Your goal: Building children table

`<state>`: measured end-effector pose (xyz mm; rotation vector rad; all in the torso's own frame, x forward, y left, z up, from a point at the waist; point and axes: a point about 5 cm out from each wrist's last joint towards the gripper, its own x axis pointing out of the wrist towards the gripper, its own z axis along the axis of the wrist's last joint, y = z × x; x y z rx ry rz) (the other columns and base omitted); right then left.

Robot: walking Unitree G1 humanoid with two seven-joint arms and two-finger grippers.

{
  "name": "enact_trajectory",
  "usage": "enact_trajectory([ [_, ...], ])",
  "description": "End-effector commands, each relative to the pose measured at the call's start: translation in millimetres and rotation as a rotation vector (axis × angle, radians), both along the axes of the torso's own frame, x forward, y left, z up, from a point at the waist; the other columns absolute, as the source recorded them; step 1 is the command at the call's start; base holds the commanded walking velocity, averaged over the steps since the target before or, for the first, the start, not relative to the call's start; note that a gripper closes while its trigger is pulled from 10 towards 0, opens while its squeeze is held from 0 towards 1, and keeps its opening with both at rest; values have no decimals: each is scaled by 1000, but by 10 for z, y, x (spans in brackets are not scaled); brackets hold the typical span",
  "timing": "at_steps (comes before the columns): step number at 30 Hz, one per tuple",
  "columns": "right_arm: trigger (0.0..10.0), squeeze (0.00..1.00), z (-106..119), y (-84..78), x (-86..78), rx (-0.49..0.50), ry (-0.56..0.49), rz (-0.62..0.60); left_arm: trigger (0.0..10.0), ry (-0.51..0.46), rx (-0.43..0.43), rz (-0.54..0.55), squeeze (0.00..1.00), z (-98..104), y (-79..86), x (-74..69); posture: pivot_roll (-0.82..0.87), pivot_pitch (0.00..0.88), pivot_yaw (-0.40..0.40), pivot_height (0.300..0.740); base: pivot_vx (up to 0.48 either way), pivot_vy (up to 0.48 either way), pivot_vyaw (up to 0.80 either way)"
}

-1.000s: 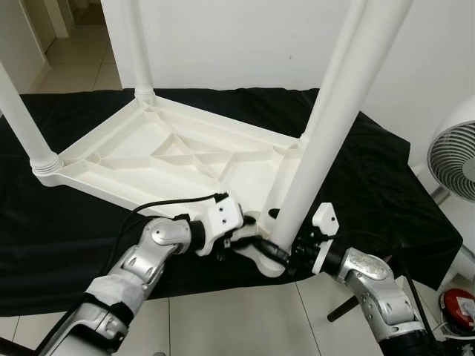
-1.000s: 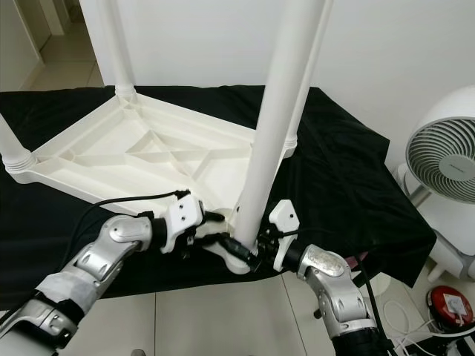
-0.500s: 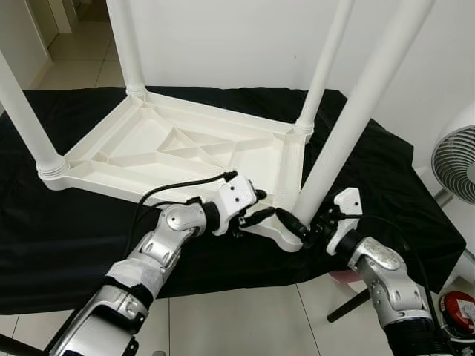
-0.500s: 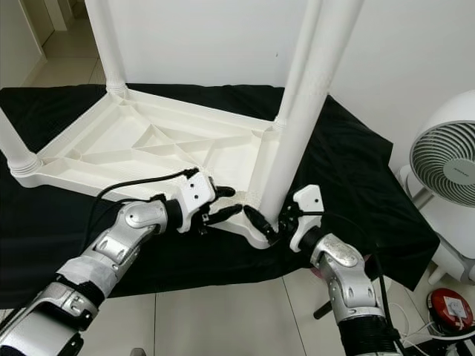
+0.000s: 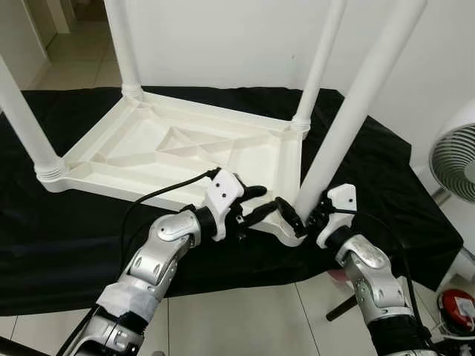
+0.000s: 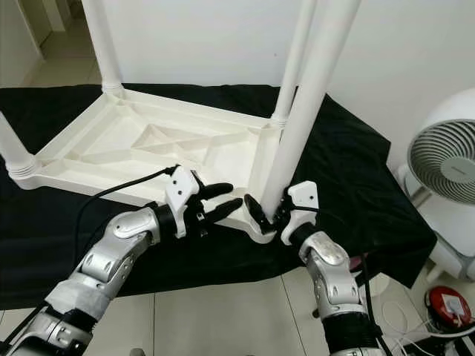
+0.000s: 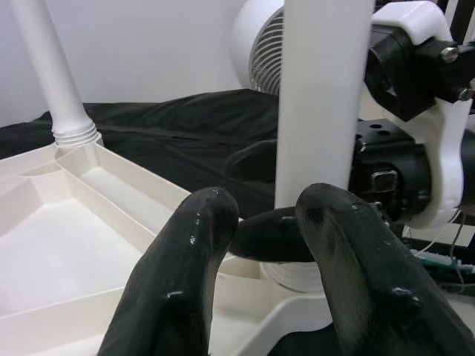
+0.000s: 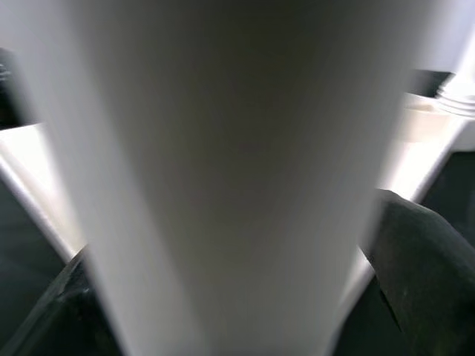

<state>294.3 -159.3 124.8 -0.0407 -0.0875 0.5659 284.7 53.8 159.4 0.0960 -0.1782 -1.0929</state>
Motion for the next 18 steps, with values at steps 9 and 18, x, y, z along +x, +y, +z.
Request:
enact_trajectory([
  [9, 3686, 0, -48, -75, 77, -81, -1, 15, 10000, 60, -13, 84, 0, -137, 115, -135, -74, 0, -53, 740, 0, 0, 0],
  [18, 0, 0, -96, -174, 78, -84, 17, -22, 10000, 79, 25, 41, 0, -158, 126, -249, -79, 0, -51, 740, 0, 0, 0],
])
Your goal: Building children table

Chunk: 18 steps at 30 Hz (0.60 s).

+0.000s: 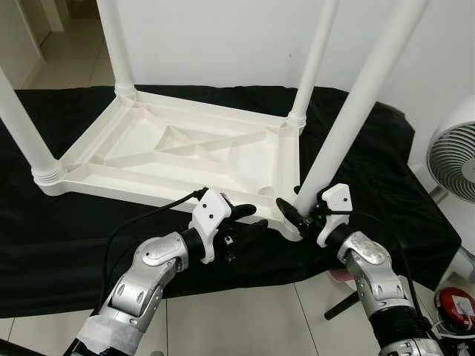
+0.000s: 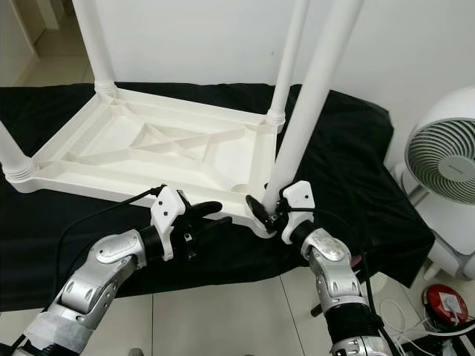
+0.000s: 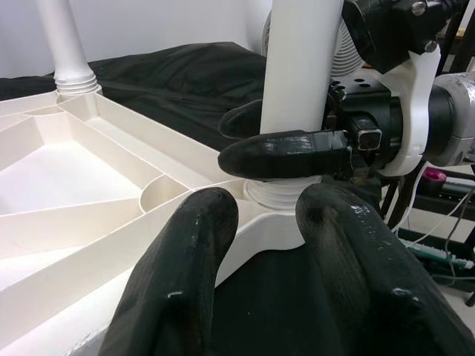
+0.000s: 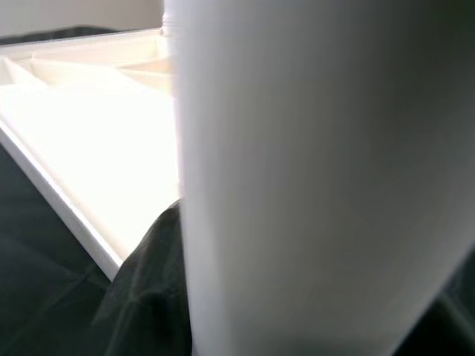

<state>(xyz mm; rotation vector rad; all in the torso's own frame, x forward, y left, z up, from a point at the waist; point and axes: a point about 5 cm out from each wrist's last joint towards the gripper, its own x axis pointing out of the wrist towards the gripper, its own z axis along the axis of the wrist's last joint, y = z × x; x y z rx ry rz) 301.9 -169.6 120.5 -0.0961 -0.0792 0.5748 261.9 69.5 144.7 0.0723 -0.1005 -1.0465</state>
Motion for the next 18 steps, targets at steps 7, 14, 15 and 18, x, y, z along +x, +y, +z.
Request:
enact_trajectory([
  [7, 0, 0, -83, -179, 46, -45, 30, -189, 10000, 14, -9, 2, 0, 13, -77, 4, -89, 0, -36, 740, 0, 0, 0],
  [14, 2824, 0, -107, -62, -9, -15, 27, -327, 10000, 33, -25, 10, 0, 22, -111, 3, -95, 0, -34, 740, 0, 0, 0],
  [15, 2824, 0, -107, -62, -9, -15, 27, -327, 10000, 33, -25, 10, 0, 22, -111, 3, -95, 0, -34, 740, 0, 0, 0],
  [18, 10000, 0, -153, 102, -56, 39, 54, -459, 10000, 31, -36, 25, 0, 30, -127, 3, -86, 0, -37, 740, 0, 0, 0],
])
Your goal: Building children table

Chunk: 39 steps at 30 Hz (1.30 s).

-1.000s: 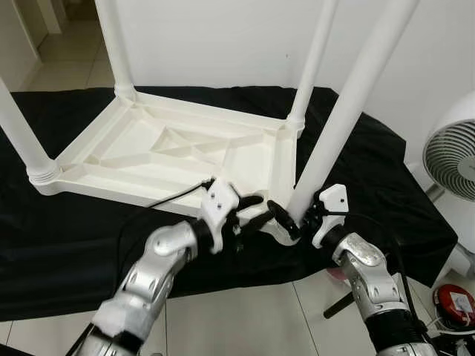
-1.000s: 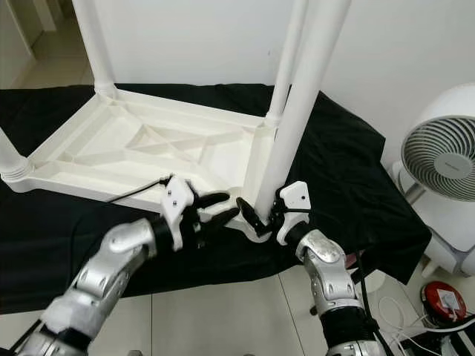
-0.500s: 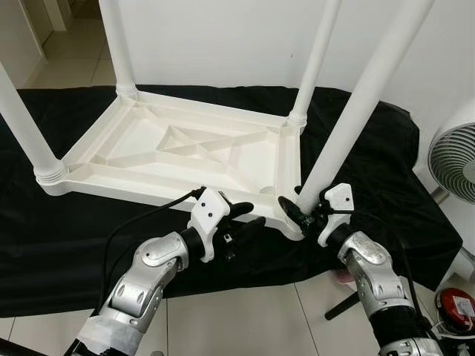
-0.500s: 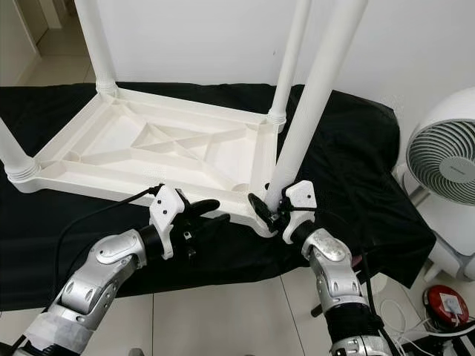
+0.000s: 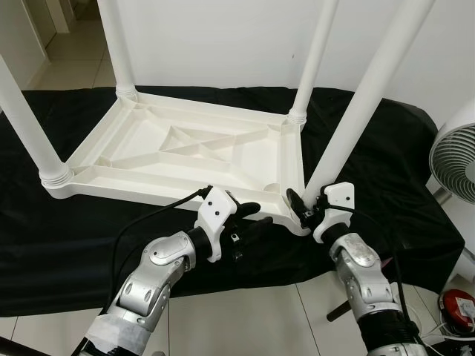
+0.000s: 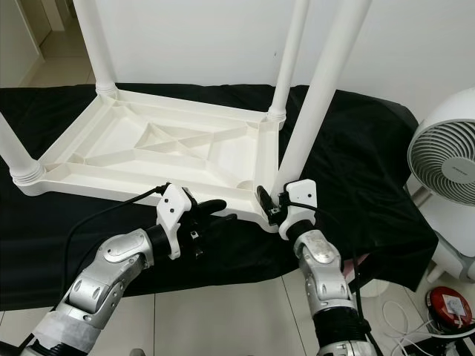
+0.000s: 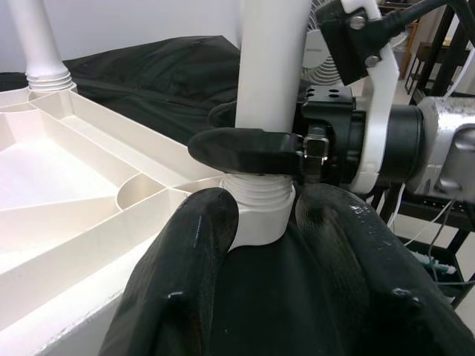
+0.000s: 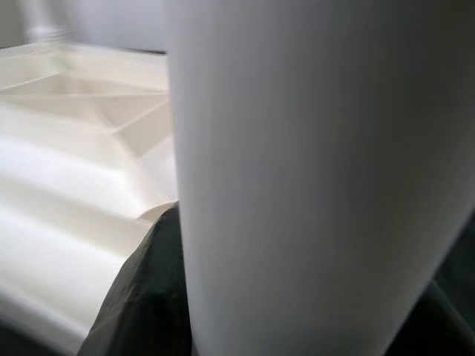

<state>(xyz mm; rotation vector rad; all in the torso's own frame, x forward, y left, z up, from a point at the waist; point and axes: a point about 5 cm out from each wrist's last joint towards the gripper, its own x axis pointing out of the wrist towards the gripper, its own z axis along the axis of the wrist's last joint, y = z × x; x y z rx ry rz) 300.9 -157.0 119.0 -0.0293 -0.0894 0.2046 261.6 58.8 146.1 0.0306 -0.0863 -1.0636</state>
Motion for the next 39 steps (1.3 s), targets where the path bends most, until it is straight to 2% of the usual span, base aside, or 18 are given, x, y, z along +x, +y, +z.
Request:
enact_trajectory([
  [1, 10000, 0, -152, 43, -64, -19, 77, -124, 10000, -3, -12, 52, 0, 20, -22, 6, -86, 0, -37, 740, 0, 0, 0],
  [5, 10000, 0, -186, 106, -79, -4, 93, -169, 10000, -4, -16, 58, 0, 20, -26, 0, -75, 0, -46, 740, 0, 0, 0],
  [8, 10000, 0, -306, 249, -79, 49, 170, -282, 10000, 14, -37, 69, 0, 16, -31, -36, -55, 0, -54, 740, 0, 0, 0],
  [10, 10000, 0, -297, 273, -70, 57, 165, -270, 10000, 19, -42, 72, 0, 19, -31, -41, -55, 0, -54, 740, 0, 0, 0],
  [11, 10000, 133, -284, 283, -65, 61, 157, -262, 10000, 20, -41, 72, 0, 21, -30, -44, -53, 0, -55, 740, 0, 0, 0],
  [12, 10000, 133, -273, 291, -65, 63, 155, -260, 10000, 21, -40, 72, 0, 21, -28, -46, -53, 0, -55, 740, 0, 0, 0],
  [13, 10000, 537, -264, 290, -63, 61, 153, -253, 10000, 18, -35, 72, 0, 19, -22, -45, -53, 0, -55, 740, 0, 0, 0],
  [15, 10000, 537, -264, 290, -63, 61, 153, -253, 10000, 18, -35, 72, 0, 19, -22, -45, -53, 0, -55, 740, 0, 0, 0],
  [16, 10000, 1000, -252, 293, -61, 92, 151, -218, 10000, 27, -28, 63, 0, 3, -17, -45, -54, 0, -56, 740, 0, 0, 0],
  [18, 10000, 1000, -252, 293, -61, 92, 151, -218, 10000, 27, -28, 63, 0, 3, -17, -45, -54, 0, -56, 740, 0, 0, 0],
  [20, 10000, 1000, -161, 236, -46, 87, 109, -99, 10000, 44, -12, 59, 0, -20, -13, -23, -67, 0, -59, 740, 0, 0, 0],
  [21, 10000, 1000, -161, 236, -46, 87, 109, -99, 10000, 44, -12, 59, 0, -20, -13, -23, -67, 0, -59, 740, 0, 0, 0],
  [22, 10000, 1000, -125, 192, -41, 67, 92, -43, 10000, 49, -8, 57, 0, -25, -17, -15, -67, 0, -60, 740, 0, 0, 0],
  [23, 10000, 0, -107, 146, -40, 52, 89, 23, 10000, 45, 0, 61, 0, -28, -18, -6, -68, 0, -62, 740, 0, 0, 0],
  [26, 10000, 0, -92, 48, -36, 35, 81, 129, 10000, 50, 5, 61, 0, -40, -16, -7, -68, 0, -66, 740, 0, 0, 0],
  [30, 10000, 0, -95, -27, -23, 14, 75, 172, 10000, 55, 10, 60, 0, -56, -3, -16, -68, 0, -66, 740, 0, 0, 0],
  [33, 10000, 0, -59, -116, 42, -54, 65, 306, 10000, 52, 37, 47, 0, -102, 13, -40, -66, 0, -72, 740, 0, 0, 0],
  [39, 10000, 0, 25, -123, 158, -123, 61, 460, 10000, 30, 35, 26, 0, -98, -8, -67, -66, 0, -69, 740, 0, 0, 0],
])
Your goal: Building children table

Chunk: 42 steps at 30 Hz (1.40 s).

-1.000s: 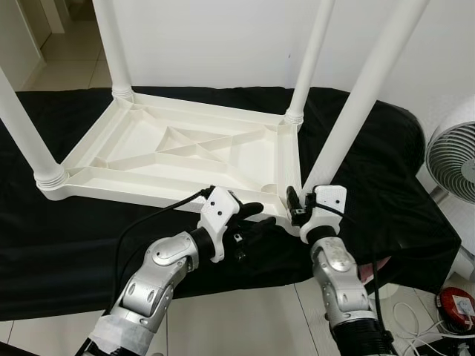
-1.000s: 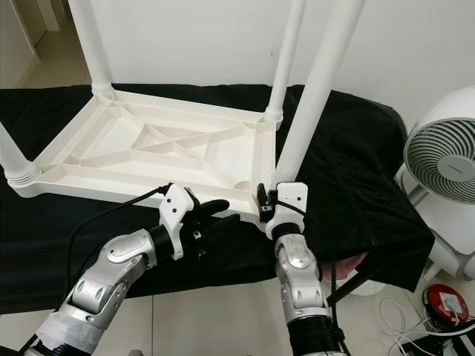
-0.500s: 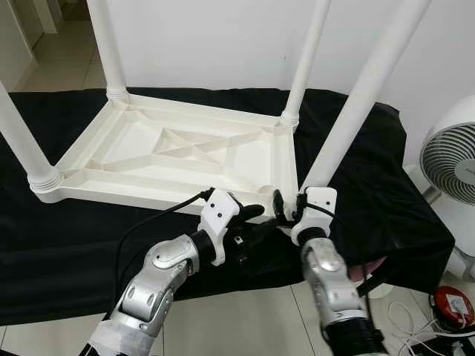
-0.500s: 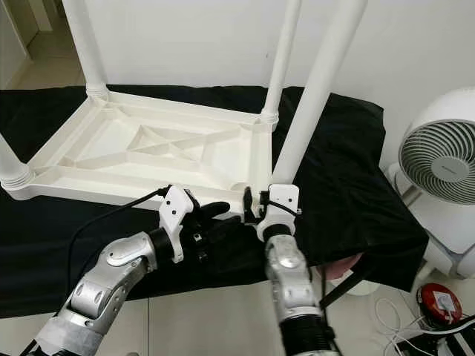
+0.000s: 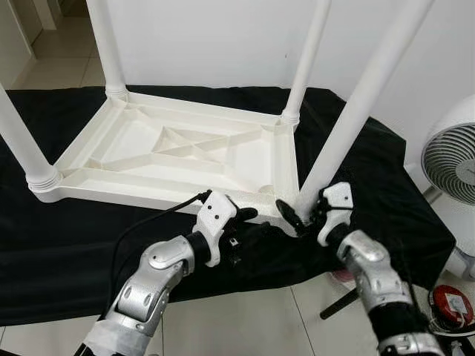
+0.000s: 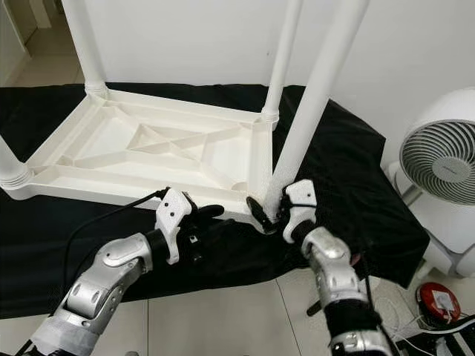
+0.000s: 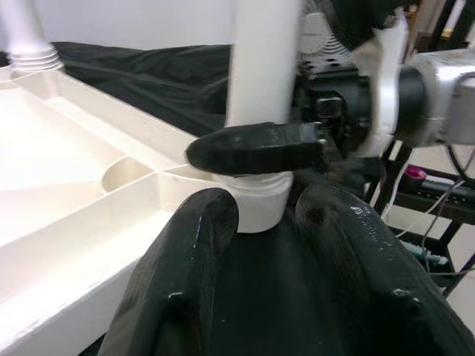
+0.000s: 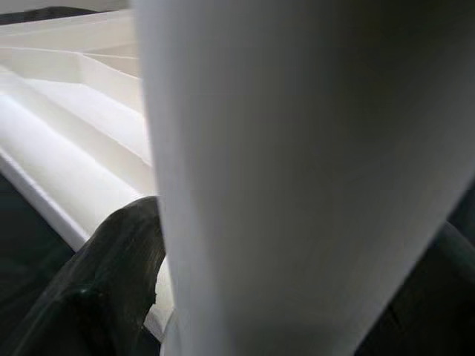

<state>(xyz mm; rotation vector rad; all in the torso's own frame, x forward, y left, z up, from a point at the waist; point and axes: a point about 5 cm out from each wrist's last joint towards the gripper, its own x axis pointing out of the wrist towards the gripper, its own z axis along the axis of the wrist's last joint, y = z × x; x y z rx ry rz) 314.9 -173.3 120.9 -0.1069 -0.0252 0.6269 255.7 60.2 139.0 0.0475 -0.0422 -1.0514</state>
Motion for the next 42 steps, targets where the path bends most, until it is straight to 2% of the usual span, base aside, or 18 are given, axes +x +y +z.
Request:
enact_trajectory([
  [1, 10000, 0, 5, 40, 17, -19, 0, 43, 10000, 2, 1, 13, 0, -26, -22, -7, -66, 0, -69, 740, 0, 0, 0],
  [7, 10000, 0, 42, 54, 134, -85, 3, 120, 10000, 33, 7, -42, 0, -58, -49, -53, -69, 0, -61, 740, 0, 0, 0],
  [8, 8706, 0, 41, 60, 157, -102, 9, 140, 10000, 38, 8, -48, 0, -60, -50, -58, -66, 0, -59, 740, 0, 0, 0],
  [9, 4275, 0, 35, 59, 183, -113, 16, 161, 10000, 41, 12, -51, 0, -59, -49, -61, -62, 0, -58, 740, 0, 0, 0],
  [10, 4275, 0, 35, 59, 183, -113, 16, 161, 10000, 41, 12, -51, 0, -59, -49, -61, -62, 0, -58, 740, 0, 0, 0],
  [11, 2431, 0, 31, 61, 200, -123, 21, 178, 10000, 35, 18, -52, 0, -53, -47, -65, -60, 0, -58, 740, 0, 0, 0],
  [12, 2431, 0, 31, 61, 200, -123, 21, 178, 10000, 35, 18, -52, 0, -53, -47, -65, -60, 0, -58, 740, 0, 0, 0],
  [13, 0, 0, 25, 61, 215, -126, 24, 194, 10000, 32, 23, -49, 0, -49, -40, -64, -53, 0, -56, 740, 0, 0, 0],
  [22, 0, 0, -75, 79, 164, -82, 51, 224, 10000, 35, 20, -38, 0, -43, -17, -73, -52, 0, -51, 740, 0, 0, 0],
  [25, 0, 0, -84, 77, 151, -58, 49, 193, 10000, 38, 15, -32, 0, -44, -19, -67, -57, 0, -50, 740, 0, 0, 0],
  [26, 4627, 0, -90, 75, 144, -50, 38, 152, 10000, 36, 16, -27, 0, -43, -19, -57, -58, 0, -52, 740, 0, 0, 0],
  [27, 4627, 0, -90, 75, 144, -50, 38, 152, 10000, 36, 16, -27, 0, -43, -19, -57, -58, 0, -52, 740, 0, 0, 0],
  [28, 10000, 0, -105, 79, 131, -40, 29, 100, 10000, 33, 18, -19, 0, -45, -15, -43, -60, 0, -52, 740, 0, 0, 0],
  [33, 10000, 0, -164, 158, 106, -26, 31, -13, 10000, 27, 17, 6, 0, -40, 13, 10, -61, 0, -53, 740, 0, 0, 0],
  [35, 10000, 0, -192, 237, 69, -8, 13, -80, 10000, 19, 11, 27, 0, -19, 30, 46, -63, 0, -51, 740, 0, 0, 0],
  [37, 10000, 0, -190, 251, 64, 2, 9, -96, 10000, 18, 9, 29, 0, -14, 34, 52, -63, 0, -51, 740, 0, 0, 0],
  [39, 10000, 0, -182, 285, 45, 28, -5, -214, 10000, 20, 9, 34, 0, -15, 50, 65, -70, 0, -52, 740, 0, 0, 0],
  [42, 10000, 0, -169, 312, 7, 28, -23, -328, 10000, 20, 9, 40, 0, -15, 65, 83, -73, 0, -53, 740, 0, 0, 0],
])
